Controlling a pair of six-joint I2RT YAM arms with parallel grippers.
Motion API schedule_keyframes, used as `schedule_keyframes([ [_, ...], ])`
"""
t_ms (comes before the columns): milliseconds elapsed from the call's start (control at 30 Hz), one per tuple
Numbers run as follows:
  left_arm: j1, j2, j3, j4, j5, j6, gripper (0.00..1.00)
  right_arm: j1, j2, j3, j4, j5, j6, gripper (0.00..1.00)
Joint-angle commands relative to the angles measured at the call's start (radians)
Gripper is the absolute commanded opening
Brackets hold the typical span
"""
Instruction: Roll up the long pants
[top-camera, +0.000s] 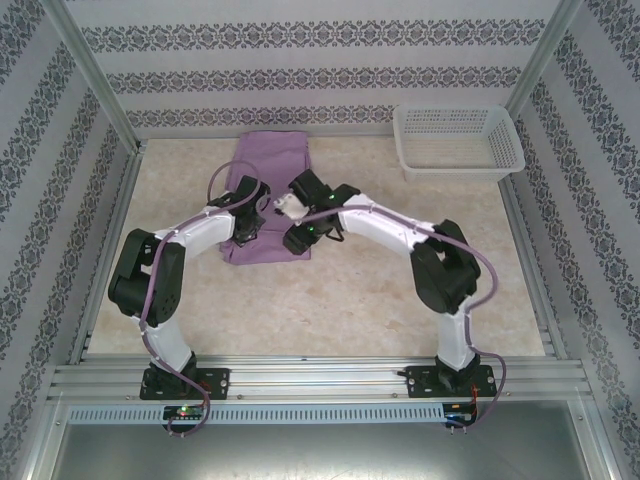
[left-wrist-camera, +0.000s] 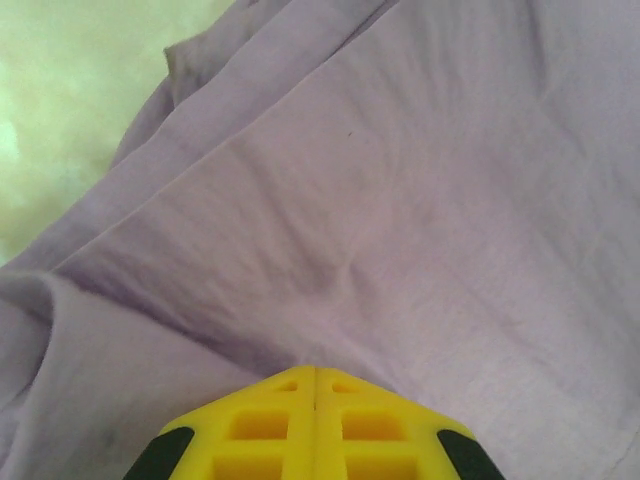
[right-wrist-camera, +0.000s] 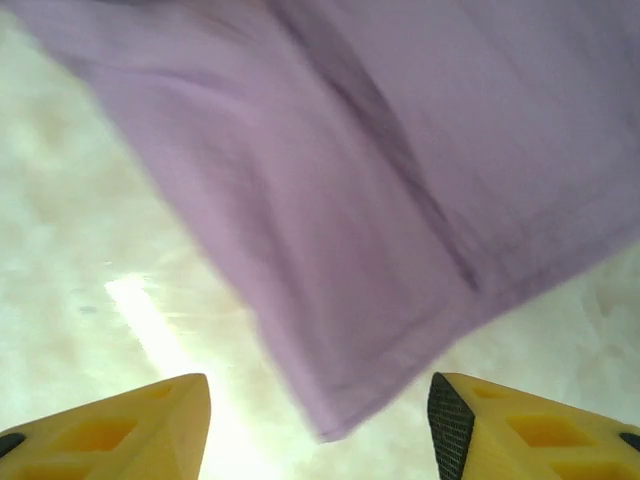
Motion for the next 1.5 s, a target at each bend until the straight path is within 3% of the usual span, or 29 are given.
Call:
schedule_keyframes([
  [0,0.044,-0.008,0.035,-0.057,-0.03,0.044,0.0,0.103,-0.041,-0.033,0.032,0.156,-0.113,0.63],
  [67,0.087,-0.031,0.046,-0.08,-0.046,0.046,0.05,0.135,-0.016,-0.031,0.047,0.177,-0.125,0.63],
  [100,0.114,-0.044,0.052,-0.091,-0.054,0.044,0.2,0.146,0.0,-0.03,0.057,0.185,-0.132,0.64],
  [133,0.144,-0.061,0.059,-0.102,-0.064,0.047,0.47,0.156,0.022,-0.025,0.066,0.191,-0.14,0.64],
  [167,0.176,-0.079,0.062,-0.101,-0.065,0.059,0.91,0.162,0.047,-0.017,0.069,0.196,-0.149,0.64],
  [200,0.204,-0.09,0.065,-0.09,-0.055,0.078,1.0,0.169,0.072,-0.006,0.07,0.204,-0.164,0.64],
  [400,0.292,-0.126,0.103,-0.115,-0.013,0.153,1.0,0.197,0.221,0.096,0.081,0.309,-0.281,0.69],
  [900,0.313,-0.099,0.052,-0.067,0.075,0.126,1.0,0.216,0.309,0.111,0.246,0.512,-0.431,0.74],
  [1067,0.319,-0.093,0.066,-0.072,0.089,0.132,1.0,0.192,0.396,0.187,0.248,0.484,-0.453,0.73],
  [1133,0.322,-0.094,0.069,-0.076,0.094,0.135,1.0,0.182,0.423,0.221,0.22,0.45,-0.444,0.68],
  [1200,0.326,-0.099,0.07,-0.079,0.099,0.138,1.0,0.172,0.439,0.247,0.181,0.412,-0.429,0.56],
  [1300,0.331,-0.113,0.064,-0.079,0.109,0.139,1.0,0.154,0.437,0.275,0.114,0.34,-0.389,0.07],
  [1333,0.331,-0.119,0.061,-0.079,0.11,0.137,1.0,0.149,0.428,0.277,0.105,0.324,-0.375,0.0],
  [1467,0.336,-0.145,0.051,-0.077,0.111,0.133,1.0,0.127,0.392,0.351,-0.015,0.217,-0.313,0.0],
])
